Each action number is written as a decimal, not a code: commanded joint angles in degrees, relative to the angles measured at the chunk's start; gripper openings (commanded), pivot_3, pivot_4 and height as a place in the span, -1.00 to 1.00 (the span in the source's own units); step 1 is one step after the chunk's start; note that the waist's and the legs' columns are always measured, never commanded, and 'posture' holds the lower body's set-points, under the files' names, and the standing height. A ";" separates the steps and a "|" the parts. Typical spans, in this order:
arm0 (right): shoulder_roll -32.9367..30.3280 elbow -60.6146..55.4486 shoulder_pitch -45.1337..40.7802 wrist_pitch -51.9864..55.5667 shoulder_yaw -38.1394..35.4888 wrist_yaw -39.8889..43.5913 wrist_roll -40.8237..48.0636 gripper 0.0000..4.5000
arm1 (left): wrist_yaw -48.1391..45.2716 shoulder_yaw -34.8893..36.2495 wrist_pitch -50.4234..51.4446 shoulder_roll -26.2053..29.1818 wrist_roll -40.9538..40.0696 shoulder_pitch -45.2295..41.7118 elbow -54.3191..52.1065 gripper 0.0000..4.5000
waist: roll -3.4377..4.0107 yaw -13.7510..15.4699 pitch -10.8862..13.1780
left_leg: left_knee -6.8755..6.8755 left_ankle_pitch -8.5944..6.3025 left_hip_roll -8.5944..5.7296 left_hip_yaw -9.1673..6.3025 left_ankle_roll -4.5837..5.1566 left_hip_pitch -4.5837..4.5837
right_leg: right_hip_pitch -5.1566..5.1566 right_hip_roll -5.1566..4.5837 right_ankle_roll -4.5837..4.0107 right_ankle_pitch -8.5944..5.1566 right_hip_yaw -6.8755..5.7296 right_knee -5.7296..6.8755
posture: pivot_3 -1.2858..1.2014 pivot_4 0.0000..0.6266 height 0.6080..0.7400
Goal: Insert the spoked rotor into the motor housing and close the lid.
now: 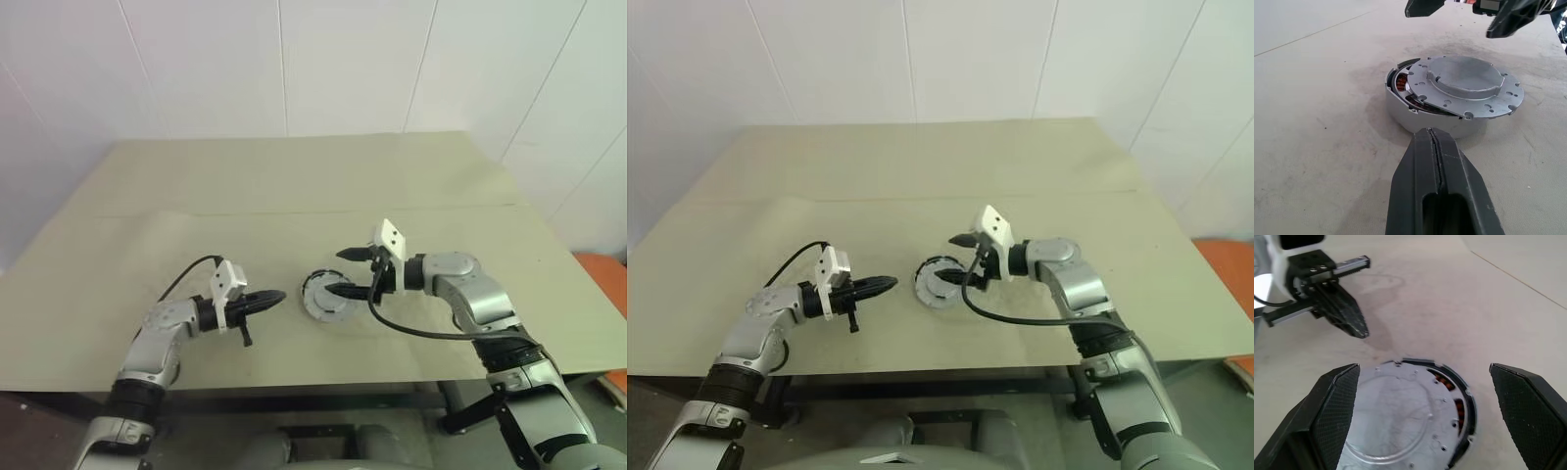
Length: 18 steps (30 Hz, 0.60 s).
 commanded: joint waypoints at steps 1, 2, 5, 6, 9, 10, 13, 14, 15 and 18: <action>-1.72 -1.95 -1.10 -1.32 1.79 2.60 -1.30 0.97 | 0.07 0.39 -0.08 0.18 -0.42 -1.23 -1.02 -1.00 | 0.00 -0.02 0.00 | 0.00 0.00 0.00 0.00 0.00 0.00 | 0.00 0.00 0.00 0.00 0.00 0.00 | 0.03 -1.00 1.00; -2.14 -1.86 -1.04 -1.68 2.72 3.04 -2.24 0.97 | 0.08 0.36 -0.06 0.18 -0.39 -1.21 -1.04 -1.00 | 0.00 -0.01 0.00 | 0.00 0.00 0.00 0.00 0.00 0.00 | 0.00 0.00 0.00 0.00 0.00 0.00 | 0.03 -1.00 1.00; -2.97 -1.47 -0.98 -2.30 4.70 3.89 -4.15 0.97 | 0.12 0.30 -0.08 0.15 -0.33 -1.16 -1.05 -1.00 | 0.00 -0.02 0.00 | 0.00 0.00 0.00 0.00 0.00 0.00 | -0.01 0.00 0.00 0.00 0.00 0.01 | 0.03 -1.00 1.00; -3.09 -1.02 -1.03 -2.76 5.22 3.78 -5.05 0.97 | 0.15 0.28 -0.07 0.13 -0.32 -1.12 -1.07 -1.00 | 0.00 -0.04 0.00 | 0.00 0.00 0.01 0.00 0.00 0.00 | -0.01 0.01 0.00 0.00 0.00 0.01 | 0.03 -1.00 1.00; -3.01 0.07 -1.14 -3.85 5.91 3.36 -6.65 0.97 | 0.22 0.26 -0.02 0.06 -0.30 -1.07 -1.15 -1.00 | 0.00 -0.03 0.00 | 0.00 0.00 0.01 0.00 0.00 0.01 | -0.01 0.01 0.00 0.00 0.00 0.01 | 0.03 -1.00 1.00; -2.88 0.22 -1.10 -4.01 5.99 3.23 -6.98 0.97 | 0.26 0.28 -0.02 0.05 -0.30 -1.06 -1.16 -1.00 | 0.00 -0.03 0.00 | 0.00 0.00 0.01 0.00 0.00 0.01 | -0.01 0.01 0.00 0.00 0.00 0.01 | 0.03 -1.00 1.00; -2.74 0.71 -0.88 -4.59 6.58 2.92 -8.42 0.97 | 0.38 0.32 -0.04 0.02 -0.27 -0.95 -1.24 -1.00 | 0.00 -0.02 0.00 | 0.00 0.00 0.01 0.00 0.00 0.01 | -0.01 0.01 0.00 0.00 0.00 0.01 | 0.03 -1.00 1.00; -2.70 1.05 -0.84 -4.91 6.81 2.71 -8.99 0.97 | 0.41 0.35 -0.06 0.06 -0.27 -0.91 -1.27 -1.00 | 0.00 -0.01 0.00 | 0.00 0.00 0.01 0.00 0.00 0.01 | 0.00 0.01 0.00 0.00 0.00 0.01 | 0.03 -1.00 1.00; -2.61 1.40 -0.86 -5.15 6.96 2.44 -9.49 0.97 | 0.42 0.40 -0.07 0.11 -0.29 -0.88 -1.29 -1.00 | 0.00 -0.02 0.00 | 0.00 0.00 0.01 0.00 0.00 0.01 | 0.00 0.01 0.00 0.00 0.00 0.01 | 0.03 -1.00 1.00; -1.99 2.47 -1.29 -5.52 7.08 1.02 -10.65 0.97 | 0.42 0.63 -0.08 0.28 -0.42 -0.85 -1.35 -1.00 | -0.01 -0.03 -0.01 | 0.00 0.00 0.01 0.00 0.00 0.04 | 0.04 0.01 0.00 0.00 0.00 0.01 | 0.03 -1.00 1.00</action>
